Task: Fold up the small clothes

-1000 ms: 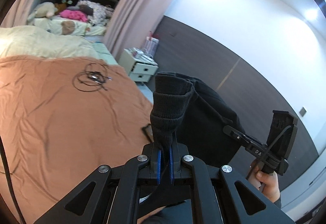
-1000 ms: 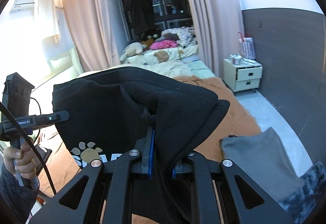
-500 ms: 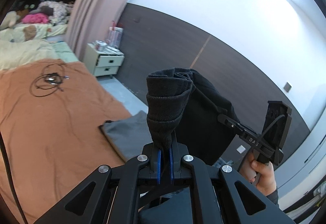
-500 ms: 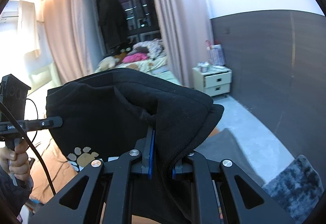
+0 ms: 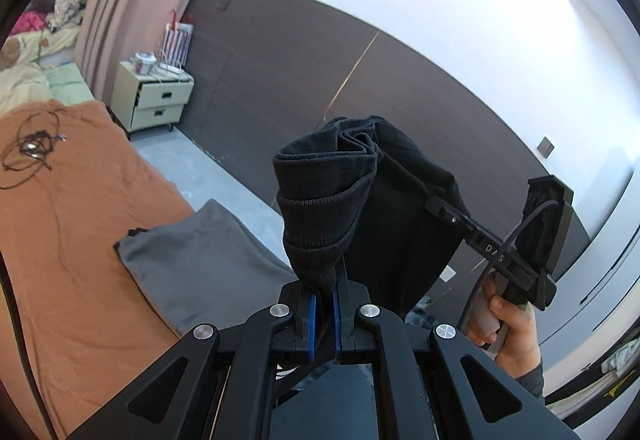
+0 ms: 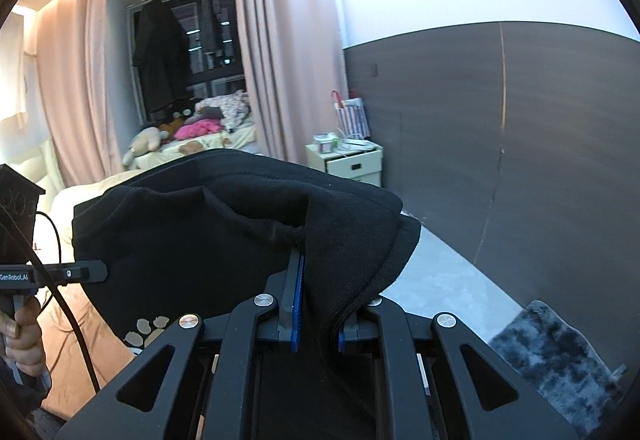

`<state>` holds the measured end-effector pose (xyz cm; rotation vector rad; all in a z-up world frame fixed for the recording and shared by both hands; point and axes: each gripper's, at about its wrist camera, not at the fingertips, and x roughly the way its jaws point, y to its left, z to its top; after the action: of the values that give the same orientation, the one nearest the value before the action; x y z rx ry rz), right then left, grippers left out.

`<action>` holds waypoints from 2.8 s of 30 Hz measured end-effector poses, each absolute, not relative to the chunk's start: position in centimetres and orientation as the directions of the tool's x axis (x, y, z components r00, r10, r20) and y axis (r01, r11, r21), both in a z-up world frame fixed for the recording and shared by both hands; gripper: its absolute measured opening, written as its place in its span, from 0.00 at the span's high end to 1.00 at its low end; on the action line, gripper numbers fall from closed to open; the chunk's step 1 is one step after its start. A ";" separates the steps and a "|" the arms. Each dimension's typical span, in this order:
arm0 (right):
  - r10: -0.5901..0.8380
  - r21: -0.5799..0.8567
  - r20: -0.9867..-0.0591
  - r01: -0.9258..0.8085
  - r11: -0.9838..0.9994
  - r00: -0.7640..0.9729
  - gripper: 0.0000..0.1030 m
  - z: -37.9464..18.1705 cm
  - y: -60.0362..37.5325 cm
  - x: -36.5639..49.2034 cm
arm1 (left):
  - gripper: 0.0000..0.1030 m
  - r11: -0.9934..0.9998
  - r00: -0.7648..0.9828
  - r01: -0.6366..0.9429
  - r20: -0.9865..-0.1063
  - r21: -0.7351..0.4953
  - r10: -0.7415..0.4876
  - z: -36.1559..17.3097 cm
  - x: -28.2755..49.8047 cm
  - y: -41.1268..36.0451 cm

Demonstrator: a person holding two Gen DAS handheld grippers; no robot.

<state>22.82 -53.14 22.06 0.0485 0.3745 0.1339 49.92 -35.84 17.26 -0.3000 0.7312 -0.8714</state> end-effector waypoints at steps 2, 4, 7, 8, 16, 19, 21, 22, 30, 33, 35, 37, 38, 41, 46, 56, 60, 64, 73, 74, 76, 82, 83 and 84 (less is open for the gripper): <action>0.127 0.068 -0.373 -0.110 0.992 0.919 0.91 21.6 -52.2 23.3 | 0.95 0.626 0.417 0.578 -0.469 -0.524 -0.778 16.5 50.9 -36.5; 0.124 0.077 -0.385 -0.102 0.992 0.914 0.91 21.0 -51.1 24.1 | 0.95 0.634 0.410 0.567 -0.487 -0.526 -0.771 15.5 52.1 -37.0; 0.119 0.072 -0.417 -0.098 0.993 0.901 0.91 19.8 -48.9 25.9 | 0.95 0.657 0.408 0.538 -0.519 -0.528 -0.751 13.7 55.0 -37.1; 0.123 0.075 -0.429 -0.101 0.992 0.895 0.91 19.3 -47.8 26.7 | 0.95 0.664 0.410 0.529 -0.526 -0.528 -0.745 13.3 55.6 -37.1; 0.113 0.060 -0.493 -0.096 0.994 0.862 0.91 17.0 -41.7 31.5 | 0.94 0.704 0.405 0.470 -0.579 -0.532 -0.708 8.7 61.9 -36.9; 0.100 0.045 -0.516 -0.090 0.995 0.851 0.91 16.0 -39.5 32.6 | 0.94 0.711 0.401 0.455 -0.590 -0.536 -0.701 6.9 64.1 -36.9; 0.095 0.033 -0.532 -0.091 0.995 0.841 0.91 15.4 -37.7 33.9 | 0.94 0.717 0.395 0.447 -0.601 -0.535 -0.695 5.5 65.6 -36.8; 0.093 0.027 -0.541 -0.093 0.995 0.836 0.91 15.2 -36.6 34.7 | 0.94 0.718 0.391 0.442 -0.605 -0.537 -0.693 5.0 66.2 -36.6; 0.085 -0.007 -0.594 -0.111 0.994 0.800 0.91 13.5 -31.8 38.3 | 0.94 0.751 0.384 0.407 -0.649 -0.520 -0.657 0.1 70.5 -35.5; 0.061 -0.030 -0.615 -0.101 0.994 0.786 0.91 12.4 -29.3 40.7 | 0.93 0.764 0.392 0.398 -0.659 -0.508 -0.642 -1.9 71.7 -35.2; -0.009 -0.078 -0.616 -0.050 0.996 0.788 0.89 11.7 -28.9 41.5 | 0.82 0.826 0.435 0.370 -0.706 -0.425 -0.558 -3.0 72.5 -35.5; -0.068 -0.113 -0.615 -0.002 0.994 0.785 0.66 11.4 -29.6 41.9 | 0.70 0.907 0.475 0.291 -0.777 -0.305 -0.413 -4.8 73.6 -35.7; -0.178 -0.156 -0.622 0.102 0.982 0.762 0.59 10.6 -30.7 42.4 | 0.68 0.919 0.466 0.265 -0.795 -0.292 -0.388 -5.6 74.2 -35.4; -0.185 -0.111 -0.655 0.149 0.983 0.733 0.54 10.5 -31.0 42.2 | 0.68 0.907 0.403 0.225 -0.814 -0.356 -0.419 -7.5 75.0 -34.2; -0.144 -0.083 -0.671 0.120 0.989 0.727 0.54 12.3 -31.3 37.9 | 0.66 0.892 0.382 0.204 -0.807 -0.402 -0.451 -8.2 74.4 -33.1; -0.072 0.012 -0.708 0.115 0.993 0.703 0.54 14.3 -33.6 29.6 | 0.66 0.826 0.323 0.260 -0.761 -0.500 -0.562 -7.7 72.8 -34.7; -0.060 0.046 -0.716 0.133 0.990 0.696 0.54 13.7 -35.5 26.4 | 0.66 0.813 0.280 0.261 -0.765 -0.521 -0.580 -8.7 72.5 -35.8; -0.083 0.043 -0.719 0.163 0.986 0.690 0.54 12.0 -38.1 25.2 | 0.66 0.804 0.219 0.247 -0.776 -0.542 -0.591 -10.4 72.7 -36.5; -0.060 0.111 -0.708 0.195 0.975 0.704 0.54 8.2 -37.3 24.2 | 0.95 0.772 0.250 0.205 -0.731 -0.601 -0.635 -10.9 73.5 -36.4; -0.055 0.114 -0.706 0.190 0.975 0.706 0.55 8.2 -37.1 24.1 | 0.95 0.767 0.266 0.215 -0.719 -0.605 -0.642 -10.5 73.2 -36.1; -0.064 0.103 -0.696 0.188 0.977 0.716 0.56 8.3 -36.7 23.8 | 0.95 0.765 0.314 0.246 -0.698 -0.595 -0.644 -9.1 72.2 -35.4; -0.132 0.045 -0.724 0.238 0.970 0.677 0.56 5.4 -36.4 23.4 | 0.92 0.785 0.276 0.186 -0.735 -0.591 -0.619 -12.0 72.3 -35.1; -0.154 0.039 -0.733 0.266 0.963 0.663 0.56 4.7 -37.2 23.7 | 0.85 0.790 0.275 0.182 -0.741 -0.586 -0.613 -12.2 72.3 -35.0; -0.183 0.022 -0.738 0.294 0.955 0.649 0.56 4.4 -37.8 23.7 | 0.83 0.794 0.284 0.178 -0.742 -0.581 -0.607 -12.0 72.1 -34.7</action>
<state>23.67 -37.78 4.35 0.1451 0.8211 -0.2722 72.10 -34.72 -11.97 -0.4274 1.1733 -0.5468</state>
